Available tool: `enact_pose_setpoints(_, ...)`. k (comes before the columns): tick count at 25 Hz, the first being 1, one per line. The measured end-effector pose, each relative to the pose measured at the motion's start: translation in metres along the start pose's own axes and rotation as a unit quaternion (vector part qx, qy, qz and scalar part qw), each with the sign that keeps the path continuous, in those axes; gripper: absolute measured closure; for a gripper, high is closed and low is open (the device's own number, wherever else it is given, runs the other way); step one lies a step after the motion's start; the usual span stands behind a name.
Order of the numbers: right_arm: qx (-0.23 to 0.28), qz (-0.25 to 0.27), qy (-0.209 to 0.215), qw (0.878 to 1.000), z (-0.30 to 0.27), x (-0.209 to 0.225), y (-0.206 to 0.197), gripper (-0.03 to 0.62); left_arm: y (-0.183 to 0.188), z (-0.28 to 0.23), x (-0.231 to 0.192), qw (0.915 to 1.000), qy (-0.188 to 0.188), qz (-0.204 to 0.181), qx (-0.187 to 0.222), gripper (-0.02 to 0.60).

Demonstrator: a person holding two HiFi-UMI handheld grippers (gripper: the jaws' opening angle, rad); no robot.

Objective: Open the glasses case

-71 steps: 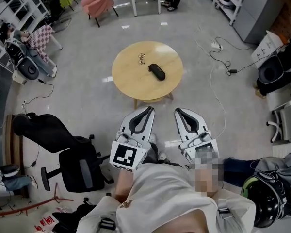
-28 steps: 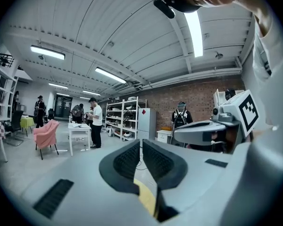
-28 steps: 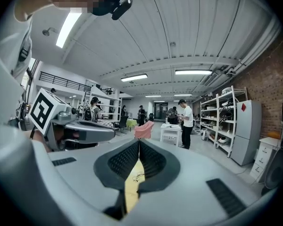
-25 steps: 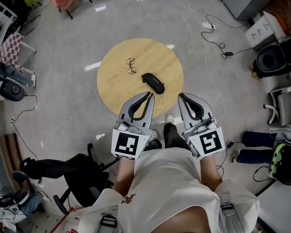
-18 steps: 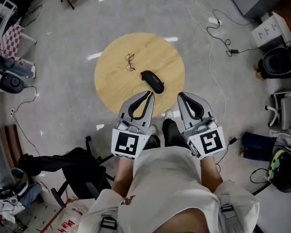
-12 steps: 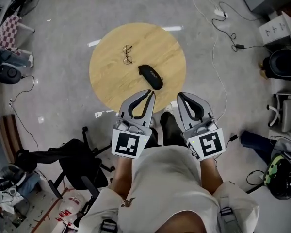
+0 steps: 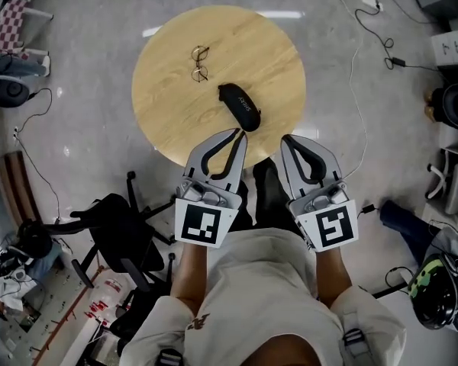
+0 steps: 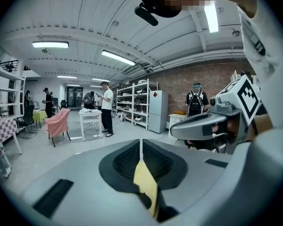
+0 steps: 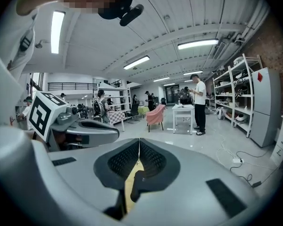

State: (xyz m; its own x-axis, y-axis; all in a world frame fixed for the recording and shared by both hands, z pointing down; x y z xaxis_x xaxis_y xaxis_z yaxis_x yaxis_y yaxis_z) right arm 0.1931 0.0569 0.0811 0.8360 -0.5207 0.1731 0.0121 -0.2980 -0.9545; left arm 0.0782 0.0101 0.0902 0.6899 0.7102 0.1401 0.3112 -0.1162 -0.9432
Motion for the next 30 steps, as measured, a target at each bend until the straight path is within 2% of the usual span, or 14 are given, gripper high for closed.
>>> enact_pose_setpoints(13, -0.030, -0.043, 0.021, 0.998, -0.042, 0.033, -0.052, 0.574, -0.057, -0.039, -0.011, 0.9978, 0.019, 0.017, -0.061, 0.546)
enact_pose_setpoints(22, -0.046, -0.054, 0.027, 0.997, -0.056, 0.048, -0.091, 0.574, -0.099, -0.058, -0.002, 0.9952, 0.025, 0.029, -0.091, 0.546)
enact_pose_setpoints(26, -0.061, -0.067, 0.032, 0.995, -0.065, 0.054, -0.122, 0.574, -0.127, -0.068, 0.000, 0.9929, 0.032, 0.038, -0.108, 0.546)
enact_pose_setpoints(30, -0.069, -0.081, 0.031, 0.994, -0.069, 0.063, -0.148, 0.574, -0.149, -0.075, 0.005, 0.9913, 0.035, 0.031, -0.123, 0.546)
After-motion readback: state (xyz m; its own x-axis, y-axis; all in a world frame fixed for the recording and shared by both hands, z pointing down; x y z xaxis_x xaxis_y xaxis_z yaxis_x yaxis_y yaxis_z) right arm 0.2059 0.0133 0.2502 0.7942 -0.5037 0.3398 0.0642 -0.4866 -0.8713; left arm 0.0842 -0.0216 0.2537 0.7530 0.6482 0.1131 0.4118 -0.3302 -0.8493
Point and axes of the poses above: the fingertips, and each gripper's own axes: z backward along the fingers, x to its right, y out of its top, the point moved 5 cm from there along z, backward along the fingers, and after that the axes turned 14 degrees about y, right-handed, at the moved point
